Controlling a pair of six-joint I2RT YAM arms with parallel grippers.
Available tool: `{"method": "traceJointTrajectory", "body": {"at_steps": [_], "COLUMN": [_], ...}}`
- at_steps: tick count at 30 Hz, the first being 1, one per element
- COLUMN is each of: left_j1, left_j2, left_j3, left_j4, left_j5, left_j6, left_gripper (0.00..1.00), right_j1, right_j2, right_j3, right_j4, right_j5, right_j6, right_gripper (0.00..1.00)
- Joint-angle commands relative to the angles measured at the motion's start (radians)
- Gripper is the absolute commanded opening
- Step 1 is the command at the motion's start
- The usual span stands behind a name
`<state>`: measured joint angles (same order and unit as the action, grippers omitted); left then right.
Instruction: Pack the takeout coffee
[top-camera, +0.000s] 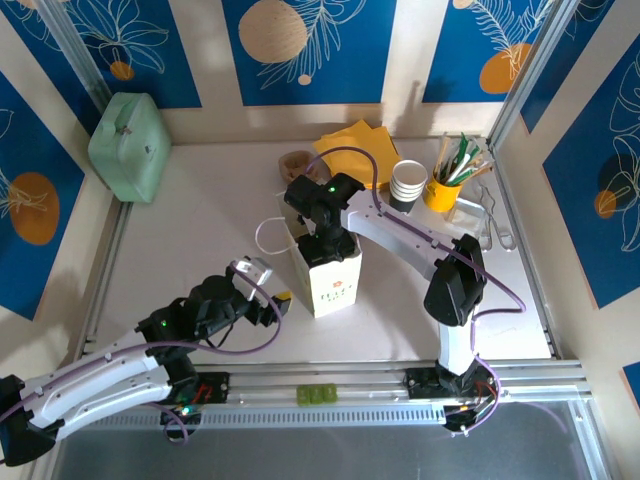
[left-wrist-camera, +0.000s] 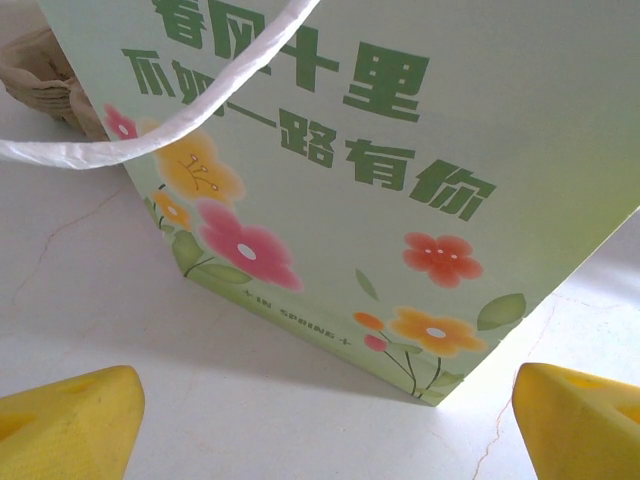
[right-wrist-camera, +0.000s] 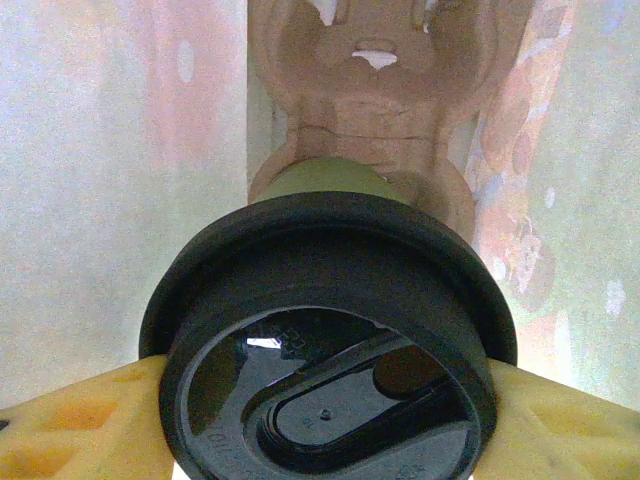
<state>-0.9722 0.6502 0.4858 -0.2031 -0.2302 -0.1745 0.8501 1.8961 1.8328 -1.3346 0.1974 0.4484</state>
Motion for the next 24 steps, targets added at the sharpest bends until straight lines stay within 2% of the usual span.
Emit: {"method": "traceJointTrajectory", "body": {"at_steps": [1,24], "left_j1": [-0.007,-0.007], "left_j2": [0.007,0.024], "left_j3": [0.014,0.026], "left_j4": [0.004,0.011], "left_j5": [-0.011,-0.013], "left_j6": [0.006,0.017], "left_gripper": [0.95,0.95], "right_j1": [-0.006,0.010], "right_j2": [0.032,-0.034], "right_j3": [0.007,0.054], "right_j4": [-0.014,-0.108], "right_j5": [-0.021,-0.008], "right_j6": [-0.010,0.017], "right_gripper": [0.64,0.64]}}
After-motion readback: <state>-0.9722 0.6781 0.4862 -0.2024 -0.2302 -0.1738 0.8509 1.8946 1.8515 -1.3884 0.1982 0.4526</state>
